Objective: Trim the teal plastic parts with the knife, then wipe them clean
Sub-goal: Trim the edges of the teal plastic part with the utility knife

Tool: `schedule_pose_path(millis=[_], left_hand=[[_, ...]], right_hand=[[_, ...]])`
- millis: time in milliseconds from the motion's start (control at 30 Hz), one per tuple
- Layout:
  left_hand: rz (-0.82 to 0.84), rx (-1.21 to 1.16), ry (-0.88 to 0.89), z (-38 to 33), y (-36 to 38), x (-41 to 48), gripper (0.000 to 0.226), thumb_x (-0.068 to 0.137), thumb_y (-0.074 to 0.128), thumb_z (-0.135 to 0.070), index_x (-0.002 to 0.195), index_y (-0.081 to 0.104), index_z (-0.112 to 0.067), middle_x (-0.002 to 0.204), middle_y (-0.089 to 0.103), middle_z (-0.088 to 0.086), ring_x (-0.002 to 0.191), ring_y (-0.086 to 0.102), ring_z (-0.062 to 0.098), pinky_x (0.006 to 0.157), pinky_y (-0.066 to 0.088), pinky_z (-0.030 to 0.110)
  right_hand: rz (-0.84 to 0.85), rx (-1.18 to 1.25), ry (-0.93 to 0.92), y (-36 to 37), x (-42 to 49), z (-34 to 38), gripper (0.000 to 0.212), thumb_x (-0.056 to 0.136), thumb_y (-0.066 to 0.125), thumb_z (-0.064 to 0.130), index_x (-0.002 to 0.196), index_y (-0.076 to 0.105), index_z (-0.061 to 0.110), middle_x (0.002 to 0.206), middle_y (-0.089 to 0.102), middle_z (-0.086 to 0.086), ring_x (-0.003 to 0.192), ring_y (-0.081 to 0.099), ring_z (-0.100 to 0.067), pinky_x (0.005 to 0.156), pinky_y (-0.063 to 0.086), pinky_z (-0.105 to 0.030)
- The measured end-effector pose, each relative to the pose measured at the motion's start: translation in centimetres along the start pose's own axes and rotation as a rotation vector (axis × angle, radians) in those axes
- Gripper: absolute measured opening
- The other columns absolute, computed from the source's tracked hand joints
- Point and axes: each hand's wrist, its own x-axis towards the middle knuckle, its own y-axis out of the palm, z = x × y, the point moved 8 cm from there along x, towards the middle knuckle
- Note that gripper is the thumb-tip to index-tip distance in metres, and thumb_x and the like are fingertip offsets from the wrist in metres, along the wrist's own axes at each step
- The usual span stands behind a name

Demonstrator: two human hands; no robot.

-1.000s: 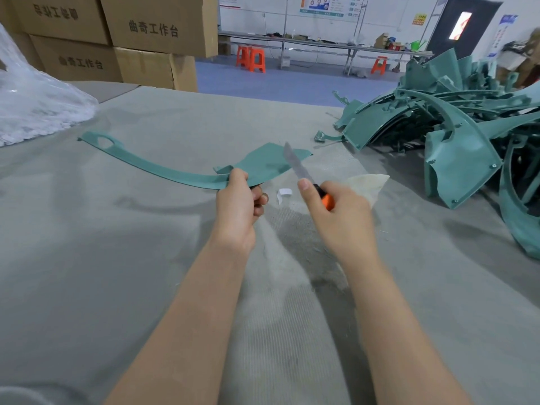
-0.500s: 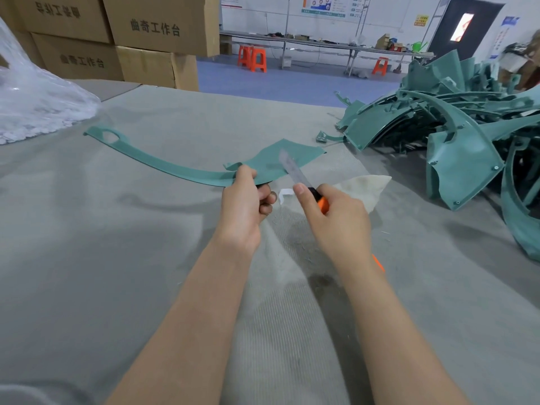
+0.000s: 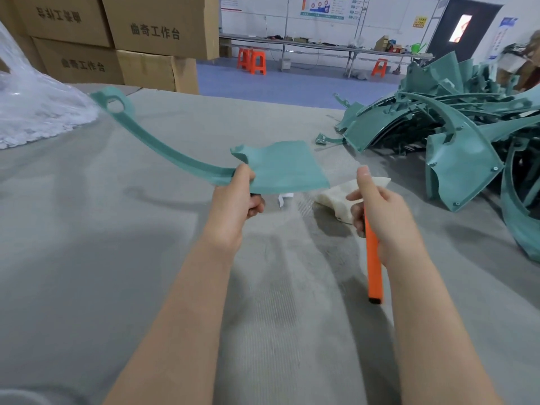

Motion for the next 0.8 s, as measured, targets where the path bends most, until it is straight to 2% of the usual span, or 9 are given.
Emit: schedule_pose_path(millis=[100,233,333,400,467,533,600,733,800], left_hand=[[0.082,0.039,0.041,-0.2,0.4,-0.2,0.02,0.089,0.045,-0.017,0.069,0.045,-0.015,0.037,0.03,-0.011,0.035,0.032,0.008,0.054,0.039,0.025],[0.09,0.013,0.071,-0.4,1.0,-0.4,0.02,0.09,0.051,-0.016,0.071,0.052,-0.015,0.043,0.039,-0.009,0.041,0.039,0.006,0.058,0.04,0.026],[0.108,-0.306,-0.064,0.8,2.3,-0.7,0.009,0.091,0.059,-0.028,0.093,0.063,-0.02,0.073,0.065,-0.007,0.059,0.055,0.006,0.054,0.043,0.02],[0.167,-0.431,-0.185,1.9,3.8,-1.2,0.028,0.089,0.062,-0.035,0.113,0.064,-0.02,0.099,0.073,-0.001,0.079,0.065,0.012,0.062,0.049,0.021],[0.174,-0.549,-0.263,2.8,4.6,-1.7,0.034,0.09,0.062,-0.032,0.12,0.063,-0.014,0.109,0.072,0.008,0.092,0.067,0.021,0.072,0.051,0.025],[0.122,-0.643,-0.302,3.2,4.4,-1.8,0.023,0.092,0.06,-0.022,0.112,0.064,-0.01,0.102,0.073,0.008,0.085,0.07,0.019,0.069,0.054,0.024],[0.056,-0.71,-0.359,3.5,3.8,-1.8,0.009,0.093,0.059,-0.015,0.097,0.065,-0.009,0.088,0.07,0.007,0.068,0.064,0.013,0.054,0.052,0.017],[0.041,-0.859,-0.456,3.8,3.4,-1.9,0.009,0.092,0.056,-0.01,0.087,0.063,-0.007,0.084,0.063,0.007,0.053,0.057,0.009,0.041,0.044,0.013],[0.079,-0.921,-0.472,3.5,3.7,-2.0,0.01,0.092,0.054,-0.01,0.091,0.062,-0.005,0.084,0.064,0.009,0.046,0.059,0.009,0.041,0.045,0.013]], right_hand=[[0.175,0.245,0.102,1.9,-0.8,0.0,0.036,0.091,0.06,0.045,0.082,0.061,0.011,0.065,0.061,-0.003,0.043,0.039,-0.011,0.044,0.035,-0.022],[0.25,0.424,0.098,3.2,-1.5,0.5,0.025,0.093,0.061,0.013,0.072,0.047,0.012,0.058,0.039,-0.005,0.037,0.034,-0.009,0.037,0.028,-0.019],[0.241,0.528,0.083,4.1,-1.7,0.9,0.017,0.092,0.061,0.011,0.081,0.049,0.01,0.054,0.039,-0.002,0.037,0.035,-0.009,0.039,0.029,-0.019],[0.257,0.473,0.042,5.2,-2.1,1.1,0.015,0.091,0.063,0.013,0.084,0.05,0.011,0.051,0.04,-0.002,0.038,0.035,-0.009,0.041,0.029,-0.021],[0.305,0.425,-0.004,6.4,-2.7,1.5,0.018,0.091,0.064,0.013,0.078,0.051,0.013,0.052,0.041,-0.002,0.038,0.035,-0.009,0.041,0.029,-0.021],[0.356,0.379,-0.071,7.0,-3.3,2.1,0.019,0.092,0.063,0.017,0.076,0.054,0.013,0.06,0.049,-0.006,0.038,0.036,-0.009,0.041,0.029,-0.02],[0.327,0.26,-0.151,6.7,-3.4,2.7,0.023,0.094,0.059,0.031,0.08,0.059,0.013,0.064,0.062,-0.003,0.04,0.039,-0.009,0.043,0.032,-0.02],[0.013,-0.026,-0.307,4.1,-2.7,3.1,0.069,0.084,0.037,0.072,0.082,0.058,0.006,0.06,0.054,0.0,0.055,0.048,-0.015,0.059,0.042,-0.032],[-0.078,-0.157,-0.431,3.4,-3.0,3.7,0.07,0.081,0.027,0.075,0.074,0.053,0.01,0.059,0.05,-0.001,0.057,0.048,-0.013,0.058,0.039,-0.027]])
